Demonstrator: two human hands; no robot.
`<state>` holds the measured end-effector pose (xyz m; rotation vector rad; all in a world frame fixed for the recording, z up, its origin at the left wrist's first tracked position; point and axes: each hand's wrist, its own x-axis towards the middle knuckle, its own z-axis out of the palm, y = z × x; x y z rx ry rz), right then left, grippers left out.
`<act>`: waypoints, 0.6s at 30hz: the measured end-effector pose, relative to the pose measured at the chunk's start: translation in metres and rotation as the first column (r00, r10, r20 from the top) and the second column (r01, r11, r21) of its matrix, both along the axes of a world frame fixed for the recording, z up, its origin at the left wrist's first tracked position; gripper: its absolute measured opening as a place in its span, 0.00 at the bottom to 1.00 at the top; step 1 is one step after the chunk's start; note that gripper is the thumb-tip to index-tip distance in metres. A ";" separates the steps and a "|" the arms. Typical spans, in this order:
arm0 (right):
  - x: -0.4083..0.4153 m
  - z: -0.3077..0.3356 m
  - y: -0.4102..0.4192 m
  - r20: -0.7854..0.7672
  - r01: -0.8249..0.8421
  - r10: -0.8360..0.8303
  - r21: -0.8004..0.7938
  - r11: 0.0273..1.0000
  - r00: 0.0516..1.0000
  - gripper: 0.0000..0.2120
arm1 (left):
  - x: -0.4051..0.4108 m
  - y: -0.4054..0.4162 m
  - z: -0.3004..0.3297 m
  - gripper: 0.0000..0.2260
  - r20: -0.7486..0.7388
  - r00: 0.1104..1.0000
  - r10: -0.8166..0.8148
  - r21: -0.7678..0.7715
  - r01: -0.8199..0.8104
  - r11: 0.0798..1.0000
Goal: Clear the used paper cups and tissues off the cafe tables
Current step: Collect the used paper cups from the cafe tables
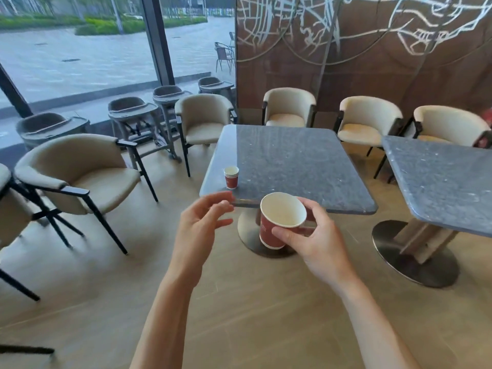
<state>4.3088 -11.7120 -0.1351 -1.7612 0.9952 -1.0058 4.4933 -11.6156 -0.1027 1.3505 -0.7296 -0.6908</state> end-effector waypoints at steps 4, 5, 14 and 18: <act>0.046 0.009 -0.070 0.020 0.015 -0.016 0.010 1.000 1.000 0.29 | 0.063 -0.067 0.016 0.10 0.063 0.997 0.055 -0.019 -0.054 0.998; 0.057 0.009 -0.086 0.020 0.026 -0.026 0.002 1.000 0.999 0.29 | 0.073 -0.081 0.016 0.10 0.053 0.996 0.075 -0.029 -0.073 0.997; 0.139 -0.036 -0.244 -0.109 -0.020 0.017 -0.028 0.999 0.994 0.34 | 0.132 -0.219 -0.041 0.10 -0.050 0.985 0.164 0.099 -0.158 0.982; 0.182 -0.061 -0.329 -0.131 -0.079 0.081 0.016 0.997 0.988 0.34 | 0.164 -0.295 -0.056 0.10 -0.054 0.973 0.223 0.145 -0.213 0.966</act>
